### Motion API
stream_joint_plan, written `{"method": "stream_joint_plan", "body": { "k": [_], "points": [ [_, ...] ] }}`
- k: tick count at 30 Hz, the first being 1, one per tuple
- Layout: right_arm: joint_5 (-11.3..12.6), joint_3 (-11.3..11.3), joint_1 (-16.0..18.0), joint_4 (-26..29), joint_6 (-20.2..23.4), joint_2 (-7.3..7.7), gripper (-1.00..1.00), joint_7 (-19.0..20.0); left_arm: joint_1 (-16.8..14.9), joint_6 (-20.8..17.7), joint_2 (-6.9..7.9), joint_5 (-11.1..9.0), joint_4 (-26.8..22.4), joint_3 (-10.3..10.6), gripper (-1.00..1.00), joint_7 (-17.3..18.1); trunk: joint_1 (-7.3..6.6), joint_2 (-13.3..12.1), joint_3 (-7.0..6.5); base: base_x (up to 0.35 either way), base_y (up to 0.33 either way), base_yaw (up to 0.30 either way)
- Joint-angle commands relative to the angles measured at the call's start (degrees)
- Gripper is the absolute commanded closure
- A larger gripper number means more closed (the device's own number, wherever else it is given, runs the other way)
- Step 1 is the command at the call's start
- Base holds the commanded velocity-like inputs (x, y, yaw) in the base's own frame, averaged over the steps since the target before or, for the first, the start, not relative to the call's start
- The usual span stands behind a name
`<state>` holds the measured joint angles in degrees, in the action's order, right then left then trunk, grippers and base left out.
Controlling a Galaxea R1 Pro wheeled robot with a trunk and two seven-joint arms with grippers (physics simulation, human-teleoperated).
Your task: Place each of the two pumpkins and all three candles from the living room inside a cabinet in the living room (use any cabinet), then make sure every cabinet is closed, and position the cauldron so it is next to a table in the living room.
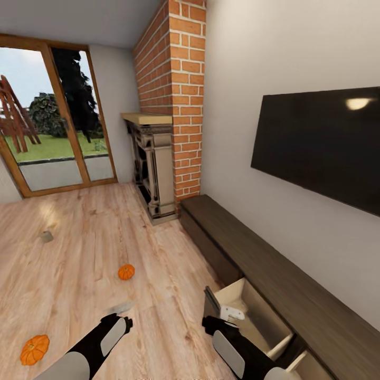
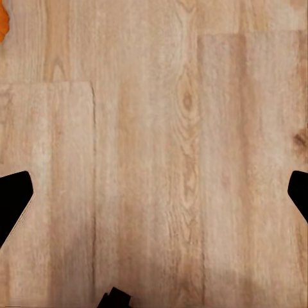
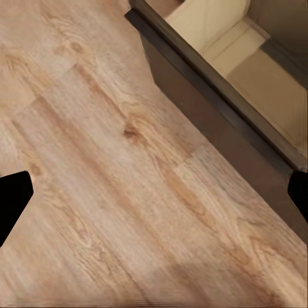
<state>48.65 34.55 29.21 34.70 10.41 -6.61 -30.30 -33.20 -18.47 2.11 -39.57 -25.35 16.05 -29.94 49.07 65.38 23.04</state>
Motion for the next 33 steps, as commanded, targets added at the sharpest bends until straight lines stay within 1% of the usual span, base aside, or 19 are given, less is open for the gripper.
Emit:
{"method": "stream_joint_plan", "body": {
  "k": [1, 9, 21, 33],
  "points": [
    [0.2, 0.3, 0.1, 0.1, 0.2, 0.03, -1.00, -0.4, 0.0, -0.2, 0.08, -0.4, -0.1, 0.5, -1.00, -0.4, -0.01, 0.0, 0.07, -0.128, 0.200, 0.292],
    [0.2, 0.3, 0.1, 0.1, 0.2, 0.04, -1.00, -0.4, 0.0, -0.2, 0.08, -0.4, -0.1, 0.5, -1.00, -0.4, -0.01, 0.0, 0.07, -0.101, 0.224, 0.292],
    [0.2, 0.3, 0.1, 0.1, 0.2, 0.04, -1.00, -0.5, 0.0, -0.2, 0.09, -0.4, -0.1, 0.5, -1.00, -0.4, -0.01, 0.0, 0.07, -0.007, 0.222, 0.292],
    [0.2, 0.3, 0.1, 0.1, 0.2, 0.04, -1.00, -0.5, 0.0, -0.2, 0.08, -0.4, -0.1, 0.5, -1.00, -0.5, -0.01, 0.0, 0.07, 0.000, 0.035, 0.292]
  ]
}}
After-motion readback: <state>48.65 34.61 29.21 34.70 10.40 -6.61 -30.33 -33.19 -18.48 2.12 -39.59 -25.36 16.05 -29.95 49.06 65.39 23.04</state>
